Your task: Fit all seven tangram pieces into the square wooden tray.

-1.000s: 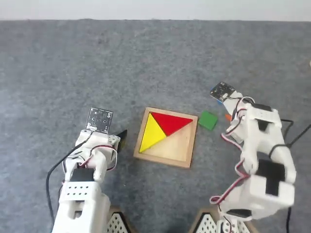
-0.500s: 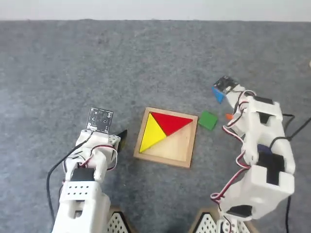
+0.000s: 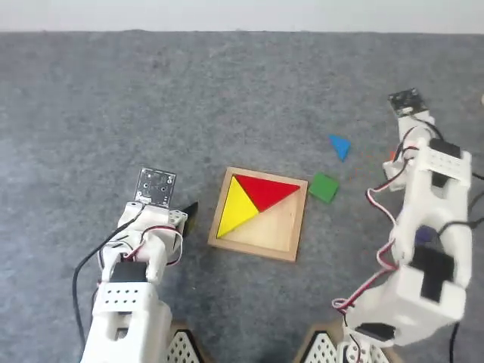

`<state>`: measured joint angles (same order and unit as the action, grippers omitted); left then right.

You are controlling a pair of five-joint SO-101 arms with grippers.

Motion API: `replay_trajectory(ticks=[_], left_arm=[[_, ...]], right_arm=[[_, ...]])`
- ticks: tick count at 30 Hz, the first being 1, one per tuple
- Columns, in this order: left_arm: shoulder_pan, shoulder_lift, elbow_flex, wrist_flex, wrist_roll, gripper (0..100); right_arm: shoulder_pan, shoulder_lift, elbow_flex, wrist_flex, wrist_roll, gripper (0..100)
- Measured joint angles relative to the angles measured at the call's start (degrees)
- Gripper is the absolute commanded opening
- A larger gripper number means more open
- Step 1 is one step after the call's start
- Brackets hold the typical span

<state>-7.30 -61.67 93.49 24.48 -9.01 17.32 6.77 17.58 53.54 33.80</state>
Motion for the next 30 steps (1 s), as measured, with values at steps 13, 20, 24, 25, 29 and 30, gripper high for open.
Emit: replay_trajectory(ticks=[13, 20, 24, 25, 29, 30], left_arm=[[0.0, 0.0, 0.0, 0.0, 0.0, 28], [0.0, 0.0, 0.0, 0.0, 0.0, 28], [0.0, 0.0, 0.0, 0.0, 0.0, 28], [0.0, 0.0, 0.0, 0.0, 0.0, 28], [0.0, 0.0, 0.0, 0.0, 0.0, 28], [0.0, 0.0, 0.0, 0.0, 0.0, 28]], right_arm=[[-7.5, -23.9, 19.9, 0.5, 5.4, 26.2], [-8.5, -20.5, 20.0, 0.7, 2.4, 17.3], [-10.5, -16.3, 20.0, 1.1, 2.5, 10.6], [-10.8, -15.6, 20.0, 1.5, 2.9, 11.7], [-12.1, -15.0, 20.9, 2.2, 4.4, 13.7], [-12.5, -15.0, 21.3, 2.2, 4.5, 13.7]])
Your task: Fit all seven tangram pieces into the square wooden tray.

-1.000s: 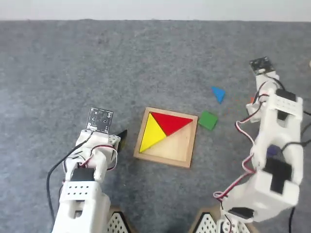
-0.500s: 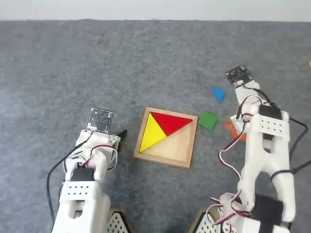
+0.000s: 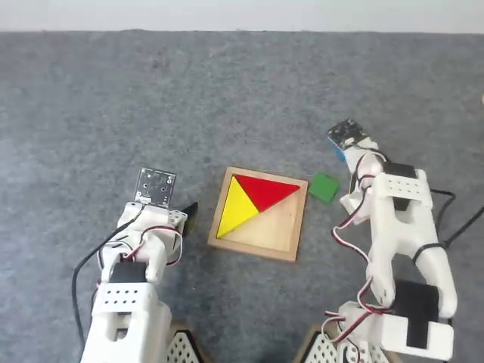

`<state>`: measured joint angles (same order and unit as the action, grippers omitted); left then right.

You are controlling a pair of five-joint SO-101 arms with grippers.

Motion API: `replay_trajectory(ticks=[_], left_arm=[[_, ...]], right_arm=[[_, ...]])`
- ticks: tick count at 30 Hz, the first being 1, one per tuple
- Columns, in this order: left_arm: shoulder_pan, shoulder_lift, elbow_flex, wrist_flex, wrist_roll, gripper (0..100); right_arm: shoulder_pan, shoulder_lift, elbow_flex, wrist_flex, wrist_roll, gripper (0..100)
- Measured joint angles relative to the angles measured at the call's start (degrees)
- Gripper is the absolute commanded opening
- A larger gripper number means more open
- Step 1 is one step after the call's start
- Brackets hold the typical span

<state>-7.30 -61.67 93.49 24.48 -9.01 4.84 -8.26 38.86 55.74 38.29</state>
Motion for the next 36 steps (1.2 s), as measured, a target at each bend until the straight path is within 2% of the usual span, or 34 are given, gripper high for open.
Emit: replay_trajectory(ticks=[13, 20, 29, 36], left_arm=[[0.0, 0.0, 0.0, 0.0, 0.0, 28], [0.0, 0.0, 0.0, 0.0, 0.0, 28], [0.0, 0.0, 0.0, 0.0, 0.0, 28], [0.0, 0.0, 0.0, 0.0, 0.0, 28]], right_arm=[[-0.4, 5.5, 0.1, -2.0, 3.3, 13.8], [1.3, 14.6, -10.0, -2.5, 3.6, 13.8], [1.6, 15.3, -11.0, -2.7, 3.7, 13.8], [4.4, 17.1, -13.2, -4.5, 4.0, 13.8]])
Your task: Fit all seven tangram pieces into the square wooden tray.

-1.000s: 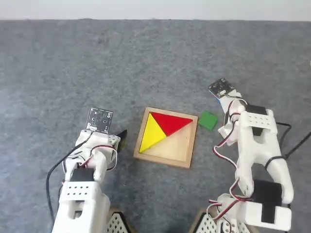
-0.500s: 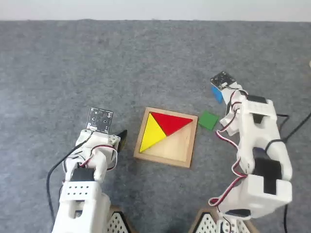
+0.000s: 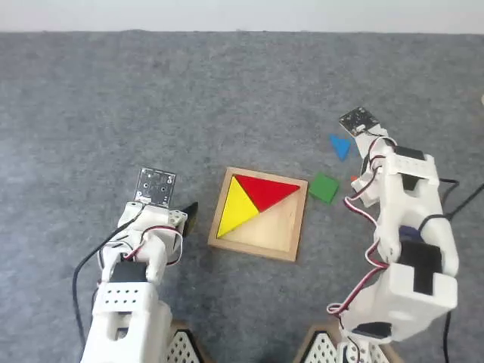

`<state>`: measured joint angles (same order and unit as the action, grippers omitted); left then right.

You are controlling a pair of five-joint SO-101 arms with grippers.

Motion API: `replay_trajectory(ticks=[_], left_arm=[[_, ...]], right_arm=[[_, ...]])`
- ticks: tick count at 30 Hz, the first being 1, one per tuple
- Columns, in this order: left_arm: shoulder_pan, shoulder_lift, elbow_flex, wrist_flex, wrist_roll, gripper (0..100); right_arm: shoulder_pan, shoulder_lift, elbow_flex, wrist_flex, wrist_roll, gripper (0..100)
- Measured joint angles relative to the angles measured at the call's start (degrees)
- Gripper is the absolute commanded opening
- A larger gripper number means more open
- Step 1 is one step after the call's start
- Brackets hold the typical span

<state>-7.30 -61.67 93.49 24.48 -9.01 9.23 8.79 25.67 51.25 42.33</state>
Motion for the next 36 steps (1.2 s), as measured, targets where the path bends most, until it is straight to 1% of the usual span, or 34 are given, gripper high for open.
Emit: replay_trajectory(ticks=[6, 14, 18, 21, 25, 30, 34, 36], left_arm=[[0.0, 0.0, 0.0, 0.0, 0.0, 28], [0.0, 0.0, 0.0, 0.0, 0.0, 28], [0.0, 0.0, 0.0, 0.0, 0.0, 28], [0.0, 0.0, 0.0, 0.0, 0.0, 28], [0.0, 0.0, 0.0, 0.0, 0.0, 28], [0.0, 0.0, 0.0, 0.0, 0.0, 28], [0.0, 0.0, 0.0, 0.0, 0.0, 28], [0.0, 0.0, 0.0, 0.0, 0.0, 28]], right_arm=[[0.4, 6.2, -4.0, 0.3, 2.0, 13.8], [0.5, 7.1, -5.6, 1.1, 1.9, 13.3], [1.2, 7.3, -8.0, 3.5, 1.8, 13.3], [3.7, 7.5, -12.0, 5.9, -0.7, 13.5], [6.2, 8.2, -16.4, 6.2, -5.3, 13.7], [6.2, 8.4, -17.1, 6.2, -6.4, 13.7], [6.2, 8.4, -17.1, 7.0, -5.9, 13.8], [5.4, 8.4, -17.1, 7.6, -3.2, 13.9]])
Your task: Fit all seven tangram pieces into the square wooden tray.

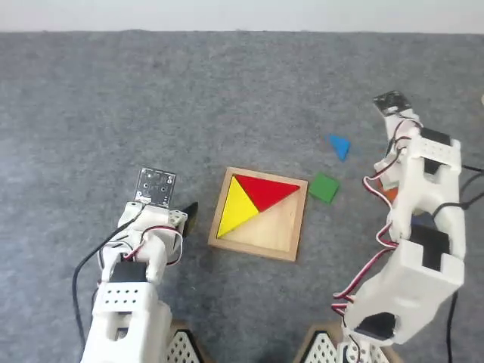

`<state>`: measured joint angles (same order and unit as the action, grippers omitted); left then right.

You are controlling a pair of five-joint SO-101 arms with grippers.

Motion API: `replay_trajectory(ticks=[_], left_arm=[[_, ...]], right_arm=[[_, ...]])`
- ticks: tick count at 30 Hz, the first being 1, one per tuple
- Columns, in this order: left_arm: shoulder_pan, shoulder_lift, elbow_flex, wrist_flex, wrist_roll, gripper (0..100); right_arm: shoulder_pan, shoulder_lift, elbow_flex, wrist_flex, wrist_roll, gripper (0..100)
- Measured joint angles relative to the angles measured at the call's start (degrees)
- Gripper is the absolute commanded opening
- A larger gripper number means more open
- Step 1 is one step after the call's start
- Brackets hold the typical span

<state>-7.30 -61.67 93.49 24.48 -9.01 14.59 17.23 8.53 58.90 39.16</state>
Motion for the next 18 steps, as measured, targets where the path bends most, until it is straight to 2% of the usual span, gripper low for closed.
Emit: replay_trajectory(ticks=[6, 14, 18], left_arm=[[0.0, 0.0, 0.0, 0.0, 0.0, 28], [0.0, 0.0, 0.0, 0.0, 0.0, 28], [0.0, 0.0, 0.0, 0.0, 0.0, 28]], right_arm=[[-1.7, 0.1, 2.1, 0.3, 5.8, 15.4], [-1.7, 0.1, 2.1, 0.3, 6.8, 35.1], [-1.7, 0.1, 2.1, 0.3, 6.8, 33.9]])
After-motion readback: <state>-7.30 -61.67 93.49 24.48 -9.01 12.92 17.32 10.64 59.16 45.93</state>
